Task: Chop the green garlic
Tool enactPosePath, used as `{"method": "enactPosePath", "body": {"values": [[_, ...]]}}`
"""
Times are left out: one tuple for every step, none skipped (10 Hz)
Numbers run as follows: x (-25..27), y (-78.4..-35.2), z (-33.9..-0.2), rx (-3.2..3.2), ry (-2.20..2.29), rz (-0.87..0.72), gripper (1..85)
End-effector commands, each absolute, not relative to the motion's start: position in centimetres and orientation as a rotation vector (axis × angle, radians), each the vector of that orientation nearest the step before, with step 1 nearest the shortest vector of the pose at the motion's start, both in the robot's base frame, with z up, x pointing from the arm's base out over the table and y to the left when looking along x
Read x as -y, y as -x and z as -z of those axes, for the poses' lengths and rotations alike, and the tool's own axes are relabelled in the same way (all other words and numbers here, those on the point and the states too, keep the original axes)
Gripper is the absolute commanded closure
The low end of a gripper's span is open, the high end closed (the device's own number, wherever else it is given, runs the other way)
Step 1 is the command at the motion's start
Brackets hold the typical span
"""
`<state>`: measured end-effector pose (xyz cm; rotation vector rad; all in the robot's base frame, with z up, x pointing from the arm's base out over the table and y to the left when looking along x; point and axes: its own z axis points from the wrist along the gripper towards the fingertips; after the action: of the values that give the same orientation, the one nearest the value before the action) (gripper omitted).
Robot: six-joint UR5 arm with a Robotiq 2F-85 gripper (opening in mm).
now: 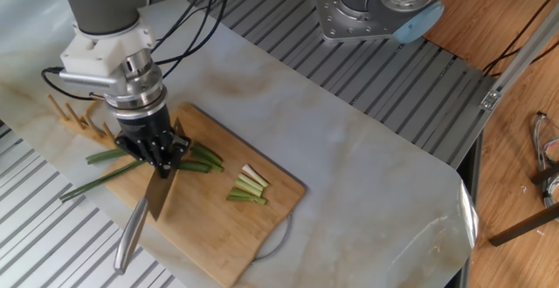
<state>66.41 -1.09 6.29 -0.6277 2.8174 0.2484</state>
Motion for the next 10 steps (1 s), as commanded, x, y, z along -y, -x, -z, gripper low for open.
{"method": "enactPosePath", "body": {"values": [[0.6, -67.5, -6.8, -2.812, 0.575, -0.26, 84.3], [0.3, -67.6, -7.0, -2.807, 0.567, -0.274, 84.3], [0.1, -67.8, -7.2, -2.805, 0.563, -0.287, 84.3], [-0.2, -68.0, -7.3, -2.804, 0.557, -0.299, 84.3], [-0.3, -68.1, -7.4, -2.803, 0.555, -0.303, 84.3], [-0.4, -68.1, -7.5, -2.804, 0.55, -0.304, 84.3], [0.0, -68.2, -7.5, -2.808, 0.546, -0.287, 84.3], [0.4, -68.3, -7.5, -2.81, 0.539, -0.267, 84.3], [0.7, -68.3, -7.5, -2.812, 0.532, -0.253, 84.3], [1.0, -68.4, -7.5, -2.811, 0.528, -0.241, 84.3]]}}
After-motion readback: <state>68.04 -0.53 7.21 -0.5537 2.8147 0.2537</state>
